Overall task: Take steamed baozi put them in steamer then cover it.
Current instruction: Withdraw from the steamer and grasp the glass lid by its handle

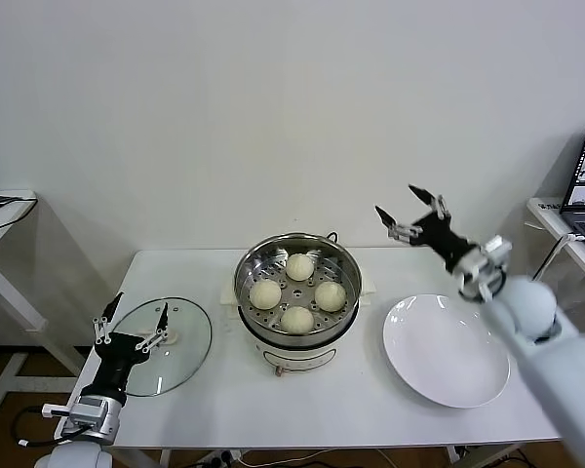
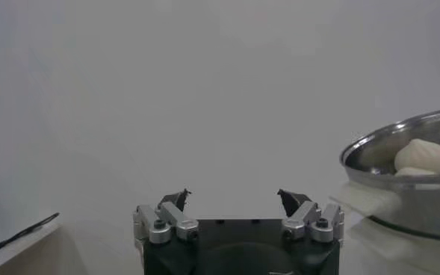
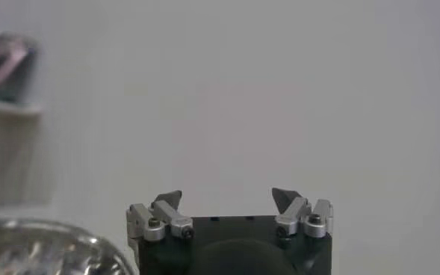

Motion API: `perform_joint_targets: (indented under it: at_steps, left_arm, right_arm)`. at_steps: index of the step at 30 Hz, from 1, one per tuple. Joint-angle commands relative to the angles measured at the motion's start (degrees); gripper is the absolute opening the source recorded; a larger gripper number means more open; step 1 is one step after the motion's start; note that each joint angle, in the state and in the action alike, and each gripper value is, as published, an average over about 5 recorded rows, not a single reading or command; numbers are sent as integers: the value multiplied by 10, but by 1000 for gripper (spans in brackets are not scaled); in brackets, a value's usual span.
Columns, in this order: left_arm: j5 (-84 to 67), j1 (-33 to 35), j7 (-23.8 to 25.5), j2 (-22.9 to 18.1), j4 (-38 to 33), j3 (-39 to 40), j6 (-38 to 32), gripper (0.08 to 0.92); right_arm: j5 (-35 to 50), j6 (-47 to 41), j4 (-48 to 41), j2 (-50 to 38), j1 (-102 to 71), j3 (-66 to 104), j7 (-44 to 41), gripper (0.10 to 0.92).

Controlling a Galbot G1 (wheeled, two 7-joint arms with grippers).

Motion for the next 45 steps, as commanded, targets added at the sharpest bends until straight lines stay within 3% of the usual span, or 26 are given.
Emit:
perform_joint_targets:
  at_steps: [1,7,14,18,21,45]
  left_arm:
    - [42,-5,-9,1,23,6,-31,823]
    - [240,-4,-49,5,92,-12,-120,823]
    - [543,-10,-170,16,203,-42,-254,823]
    - [677,-9,-241,30,255,-54,-284,823]
    - [733,-16,-265,33,287,-60,-286,823]
    - [785,-132,-280,32,372,-56,-259,823]
  right_arm:
    - [-114,146,100,207,-340,168,117,823]
    - [-134,173,90,257,-370,154,117,823]
    - [-143,174,91,277,-369,143,122,823]
    - [-144,173,92,276,-366,141,122,823]
    - [-142,173,90,277,-362,141,122,823]
    - [-144,175,69,288,-347,133,119,823]
